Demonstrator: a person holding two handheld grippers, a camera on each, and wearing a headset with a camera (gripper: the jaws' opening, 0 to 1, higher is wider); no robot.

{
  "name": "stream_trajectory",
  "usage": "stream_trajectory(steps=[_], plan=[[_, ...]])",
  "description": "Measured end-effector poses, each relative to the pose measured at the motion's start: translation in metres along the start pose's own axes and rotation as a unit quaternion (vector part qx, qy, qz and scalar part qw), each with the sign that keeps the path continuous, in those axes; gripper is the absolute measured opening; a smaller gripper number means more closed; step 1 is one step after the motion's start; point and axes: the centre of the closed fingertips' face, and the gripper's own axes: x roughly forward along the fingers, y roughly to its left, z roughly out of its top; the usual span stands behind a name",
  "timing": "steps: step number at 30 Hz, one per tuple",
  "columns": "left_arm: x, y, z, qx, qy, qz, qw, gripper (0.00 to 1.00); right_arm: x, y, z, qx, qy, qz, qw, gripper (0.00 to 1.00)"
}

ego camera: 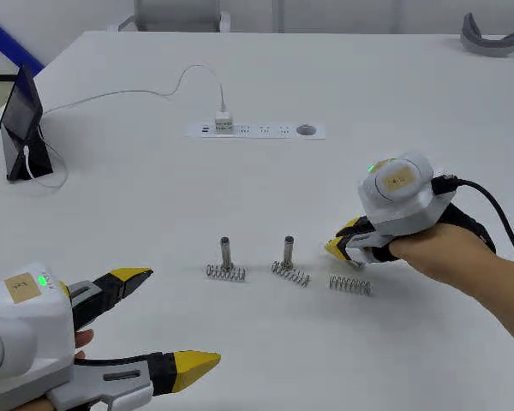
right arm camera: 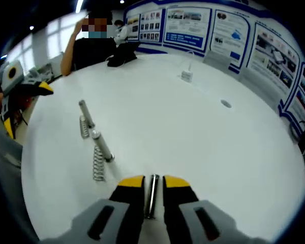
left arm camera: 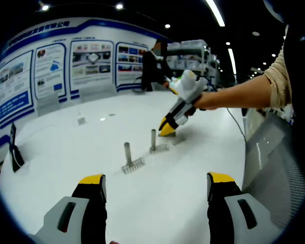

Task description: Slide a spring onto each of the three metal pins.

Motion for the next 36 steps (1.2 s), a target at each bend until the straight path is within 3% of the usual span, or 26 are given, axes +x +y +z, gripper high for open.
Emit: stream_trajectory(steps=[11, 16, 26, 32, 36], plan=[[-0.001, 0.002, -0.003, -0.004, 0.002, 0.003, 1.0, 0.82, 0.008, 0.0, -0.005, 0.017, 0.016, 0.011, 0.9997, 0.11], [-0.001, 0.002, -0.002, -0.004, 0.001, 0.004, 1.0, 0.82, 0.008, 0.002, -0.007, 0.044, 0.022, 0.023, 0.9985, 0.1], [-0.001, 0.002, -0.002, -0.004, 0.0, 0.004, 1.0, 0.82, 0.005, 0.007, -0.007, 0.05, 0.033, 0.027, 0.9978, 0.09], [-0.001, 0.004, 0.0, -0.004, -0.003, 0.008, 1.0, 0.82, 0.004, 0.006, -0.005, 0.033, 0.027, 0.015, 0.999, 0.09], [-0.002, 0.004, 0.002, -0.003, -0.004, 0.009, 0.9999, 0.82, -0.004, 0.003, 0.006, 0.04, 0.011, 0.015, 0.999, 0.09]])
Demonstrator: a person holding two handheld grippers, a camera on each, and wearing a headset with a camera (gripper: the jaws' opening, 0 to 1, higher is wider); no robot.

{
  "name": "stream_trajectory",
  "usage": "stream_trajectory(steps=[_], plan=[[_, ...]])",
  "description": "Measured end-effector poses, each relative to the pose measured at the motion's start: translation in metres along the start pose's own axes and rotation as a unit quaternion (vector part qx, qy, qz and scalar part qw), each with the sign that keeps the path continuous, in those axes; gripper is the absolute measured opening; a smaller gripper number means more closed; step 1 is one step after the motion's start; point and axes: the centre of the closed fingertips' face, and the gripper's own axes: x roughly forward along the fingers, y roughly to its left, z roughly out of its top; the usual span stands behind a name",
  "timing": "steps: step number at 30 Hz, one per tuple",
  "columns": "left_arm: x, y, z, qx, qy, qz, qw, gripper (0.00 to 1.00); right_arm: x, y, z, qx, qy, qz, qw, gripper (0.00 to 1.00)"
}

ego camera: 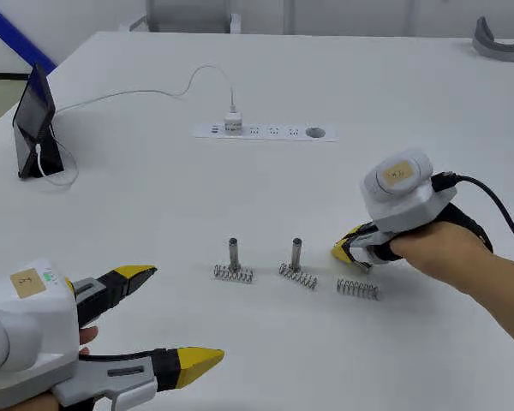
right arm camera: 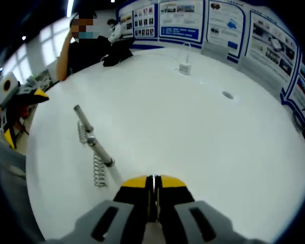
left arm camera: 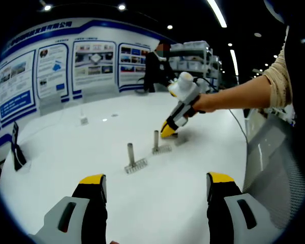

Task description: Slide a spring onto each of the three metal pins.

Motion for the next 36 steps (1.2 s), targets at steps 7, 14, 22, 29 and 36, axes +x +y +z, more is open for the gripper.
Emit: stream_trajectory(steps=[7, 14, 22, 29, 36], plan=[[0.0, -0.001, 0.001, 0.002, -0.001, -0.001, 1.0, 0.82, -0.015, 0.003, 0.009, 0.018, -0.025, 0.004, 0.9995, 0.09], [0.0, -0.005, 0.002, 0.005, -0.003, -0.002, 1.0, 0.82, -0.026, 0.005, 0.011, 0.017, -0.04, -0.002, 0.999, 0.09], [-0.002, -0.005, 0.005, 0.008, -0.004, -0.002, 1.0, 0.82, -0.035, 0.003, 0.007, 0.023, -0.056, -0.01, 0.9981, 0.09], [-0.001, -0.006, 0.006, 0.01, -0.005, -0.004, 0.9999, 0.82, -0.041, 0.002, 0.003, 0.024, -0.065, -0.014, 0.9975, 0.09], [-0.002, -0.006, 0.006, 0.011, -0.006, -0.004, 0.9999, 0.82, -0.046, 0.002, -0.001, 0.015, -0.075, -0.017, 0.9969, 0.09]])
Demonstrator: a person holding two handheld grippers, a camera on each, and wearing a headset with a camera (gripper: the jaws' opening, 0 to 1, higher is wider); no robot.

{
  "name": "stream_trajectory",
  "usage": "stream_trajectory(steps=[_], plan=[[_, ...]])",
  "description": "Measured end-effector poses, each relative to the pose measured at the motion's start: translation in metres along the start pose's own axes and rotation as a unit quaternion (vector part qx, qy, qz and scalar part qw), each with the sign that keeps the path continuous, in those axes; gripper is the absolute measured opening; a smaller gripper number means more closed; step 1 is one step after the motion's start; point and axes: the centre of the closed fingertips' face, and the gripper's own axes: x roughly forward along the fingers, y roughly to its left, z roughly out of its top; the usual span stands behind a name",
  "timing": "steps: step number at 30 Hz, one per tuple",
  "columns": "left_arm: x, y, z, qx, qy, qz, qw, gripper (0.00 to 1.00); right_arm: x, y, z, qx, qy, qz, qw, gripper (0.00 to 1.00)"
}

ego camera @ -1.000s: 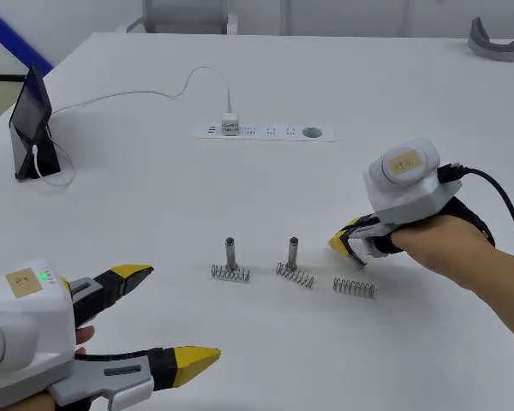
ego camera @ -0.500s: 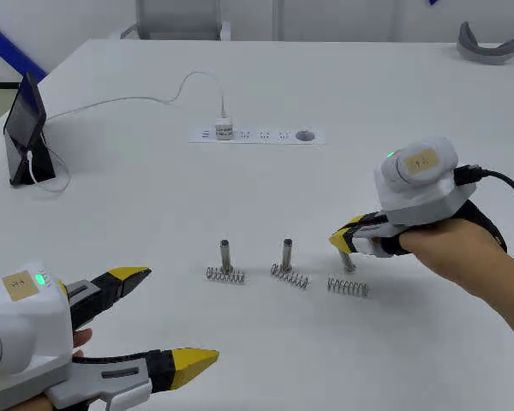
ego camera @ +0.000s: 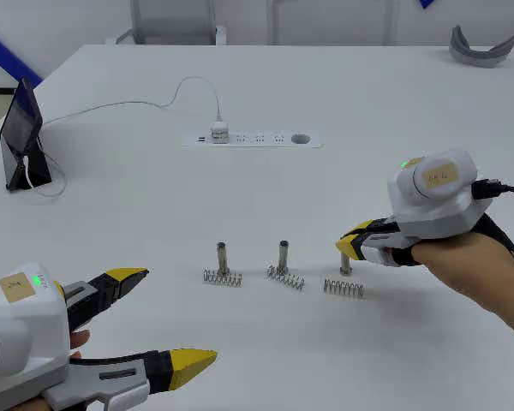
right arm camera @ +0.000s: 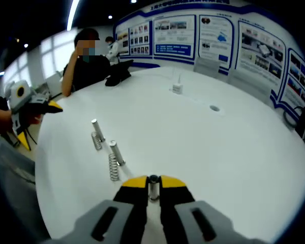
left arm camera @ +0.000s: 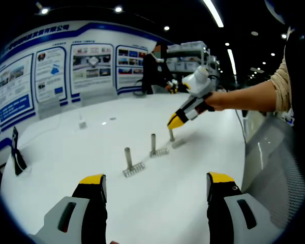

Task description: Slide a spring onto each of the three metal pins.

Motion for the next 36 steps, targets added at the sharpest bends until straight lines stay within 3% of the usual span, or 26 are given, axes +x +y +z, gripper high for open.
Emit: stream_trajectory(steps=[23, 36], plan=[[0.0005, -0.0038, -0.0005, 0.001, 0.0, -0.004, 1.0, 0.82, -0.0076, 0.0042, -0.0048, -0.02, -0.002, -0.004, 0.9998, 0.1], [0.0008, -0.0046, -0.0001, 0.002, -0.001, -0.004, 1.0, 0.82, -0.0092, 0.0045, -0.0007, -0.026, -0.013, -0.003, 0.9996, 0.15]])
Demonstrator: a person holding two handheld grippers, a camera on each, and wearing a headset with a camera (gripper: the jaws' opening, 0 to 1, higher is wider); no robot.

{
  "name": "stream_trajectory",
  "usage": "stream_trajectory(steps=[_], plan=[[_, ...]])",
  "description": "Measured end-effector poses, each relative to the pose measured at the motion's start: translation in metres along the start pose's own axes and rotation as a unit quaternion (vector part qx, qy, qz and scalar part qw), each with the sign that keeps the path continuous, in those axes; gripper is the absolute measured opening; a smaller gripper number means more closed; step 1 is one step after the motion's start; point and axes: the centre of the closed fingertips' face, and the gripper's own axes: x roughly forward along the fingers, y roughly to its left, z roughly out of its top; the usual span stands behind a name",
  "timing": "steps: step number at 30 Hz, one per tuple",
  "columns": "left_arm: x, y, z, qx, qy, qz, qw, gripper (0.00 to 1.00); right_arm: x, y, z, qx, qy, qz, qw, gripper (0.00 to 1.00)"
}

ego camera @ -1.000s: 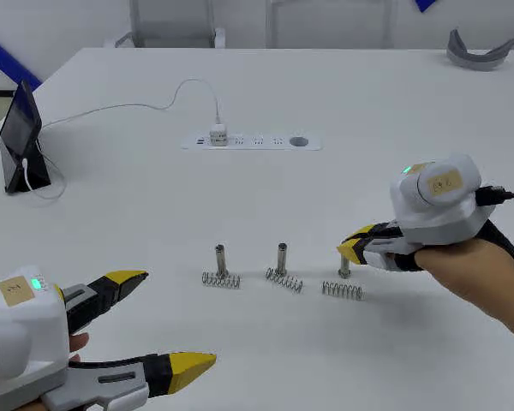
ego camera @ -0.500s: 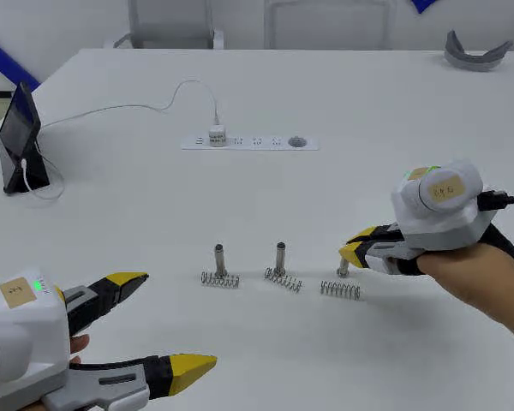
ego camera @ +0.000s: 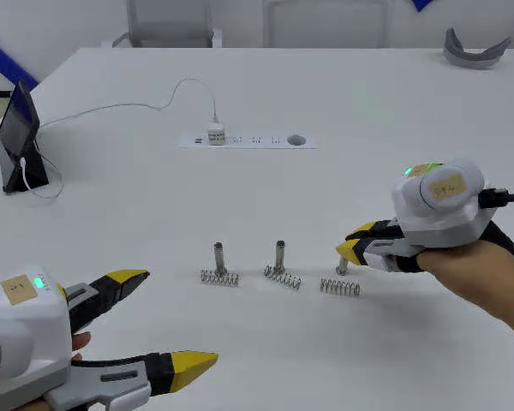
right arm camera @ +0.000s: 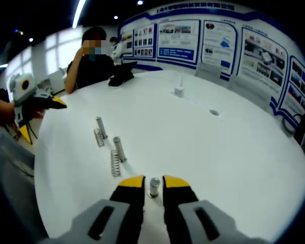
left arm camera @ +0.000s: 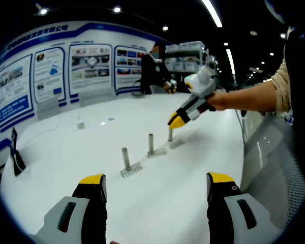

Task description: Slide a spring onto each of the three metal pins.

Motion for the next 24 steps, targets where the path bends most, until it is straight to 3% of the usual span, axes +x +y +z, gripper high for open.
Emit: stream_trajectory(steps=[13, 24], plan=[[0.0, 0.0, 0.001, 0.002, 0.0, 0.0, 1.0, 0.82, -0.013, -0.001, -0.005, -0.001, -0.011, 0.001, 0.9999, 0.19], [0.001, -0.001, 0.001, 0.003, -0.001, -0.001, 1.0, 0.82, -0.014, 0.009, -0.03, 0.0, 0.003, 0.022, 0.9998, 0.19]])
